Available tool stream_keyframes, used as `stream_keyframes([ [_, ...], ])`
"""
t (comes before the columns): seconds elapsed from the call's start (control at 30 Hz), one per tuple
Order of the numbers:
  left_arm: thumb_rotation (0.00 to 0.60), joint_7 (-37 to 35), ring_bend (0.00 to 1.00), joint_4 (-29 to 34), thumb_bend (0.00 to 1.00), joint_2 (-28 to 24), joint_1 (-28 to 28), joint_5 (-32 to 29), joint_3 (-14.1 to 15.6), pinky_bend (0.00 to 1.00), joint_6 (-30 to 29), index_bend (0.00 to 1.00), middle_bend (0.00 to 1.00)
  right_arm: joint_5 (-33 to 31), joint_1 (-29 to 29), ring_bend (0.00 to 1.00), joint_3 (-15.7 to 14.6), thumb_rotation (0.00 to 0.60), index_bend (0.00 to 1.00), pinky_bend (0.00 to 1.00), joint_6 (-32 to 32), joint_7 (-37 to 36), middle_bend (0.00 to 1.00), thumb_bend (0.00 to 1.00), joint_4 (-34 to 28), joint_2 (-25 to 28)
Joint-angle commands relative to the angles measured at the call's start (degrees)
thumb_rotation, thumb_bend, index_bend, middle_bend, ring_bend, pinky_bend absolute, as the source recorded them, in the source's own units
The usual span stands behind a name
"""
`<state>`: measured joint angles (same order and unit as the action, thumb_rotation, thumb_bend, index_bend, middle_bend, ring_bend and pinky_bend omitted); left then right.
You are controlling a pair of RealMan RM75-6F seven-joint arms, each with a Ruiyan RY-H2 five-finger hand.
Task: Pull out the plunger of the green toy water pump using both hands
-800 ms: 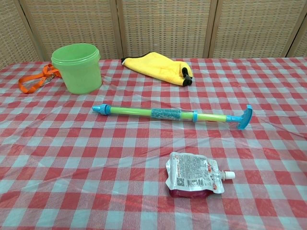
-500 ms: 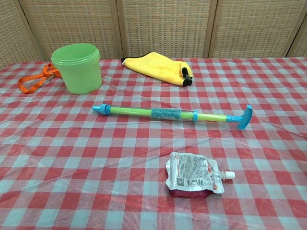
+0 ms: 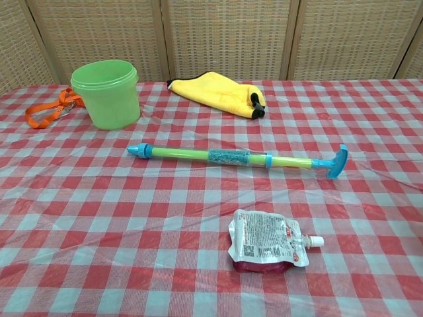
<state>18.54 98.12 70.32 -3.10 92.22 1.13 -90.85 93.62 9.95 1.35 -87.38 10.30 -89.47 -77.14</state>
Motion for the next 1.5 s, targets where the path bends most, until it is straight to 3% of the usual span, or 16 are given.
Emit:
stream_keyframes([
  [0.03, 0.600, -0.01, 0.00, 0.08, 0.06, -0.05, 0.06, 0.16, -0.05, 0.00, -0.02, 0.00, 0.00, -0.46, 0.92, 0.00, 0.81, 0.600, 0.04, 0.00, 1.25, 1.05, 0.00, 0.14, -0.37, -0.92],
  [0.13, 0.600, 0.04, 0.00, 0.12, 0.06, 0.03, 0.04, 0.23, -0.19, 0.00, 0.09, 0.00, 0.00, -0.36, 1.99, 0.03, 2.34, 0.600, 0.13, 0.04, 1.35, 2.31, 0.08, 0.14, -0.88, -2.12],
  [0.37, 0.600, -0.24, 0.00, -0.24, 0.06, 0.23, -0.18, -1.11, -1.19, 0.00, 0.66, 0.00, 0.00, -0.87, 6.03, 0.45, 6.92, 0.600, 0.26, 0.35, 3.49, 8.33, 0.50, 0.15, -4.12, -4.51],
  [0.47, 0.600, -0.62, 0.00, -0.49, 0.06, 0.25, -0.32, -1.90, -1.72, 0.00, 0.99, 0.00, 0.00, -4.22, 8.72, 0.61, 9.53, 0.600, 0.30, 0.48, 7.28, 13.80, 0.65, 0.15, -6.52, -5.60],
  [0.7, 0.600, -0.99, 0.00, -0.95, 0.06, 0.29, -0.64, -3.23, -2.47, 0.00, 1.76, 0.00, 0.00, -11.78, 13.17, 0.82, 12.68, 0.600, 0.37, 0.62, 13.97, 21.62, 0.88, 0.21, -7.89, -8.57],
  [0.93, 0.600, -1.44, 0.00, -1.27, 0.06, 0.33, -1.06, -4.36, -3.12, 0.00, 2.63, 0.00, 0.00, -20.58, 16.90, 0.90, 14.64, 0.600, 0.42, 0.66, 18.57, 26.98, 0.96, 0.25, -5.62, -12.55],
  [1.5, 0.600, -1.18, 0.00, -1.71, 0.07, 0.71, -2.27, -6.48, -3.87, 0.00, 4.99, 0.00, 0.00, -31.30, 24.71, 0.92, 16.71, 0.600, 0.47, 0.66, 22.12, 33.18, 0.99, 0.29, 1.06, -19.94],
])
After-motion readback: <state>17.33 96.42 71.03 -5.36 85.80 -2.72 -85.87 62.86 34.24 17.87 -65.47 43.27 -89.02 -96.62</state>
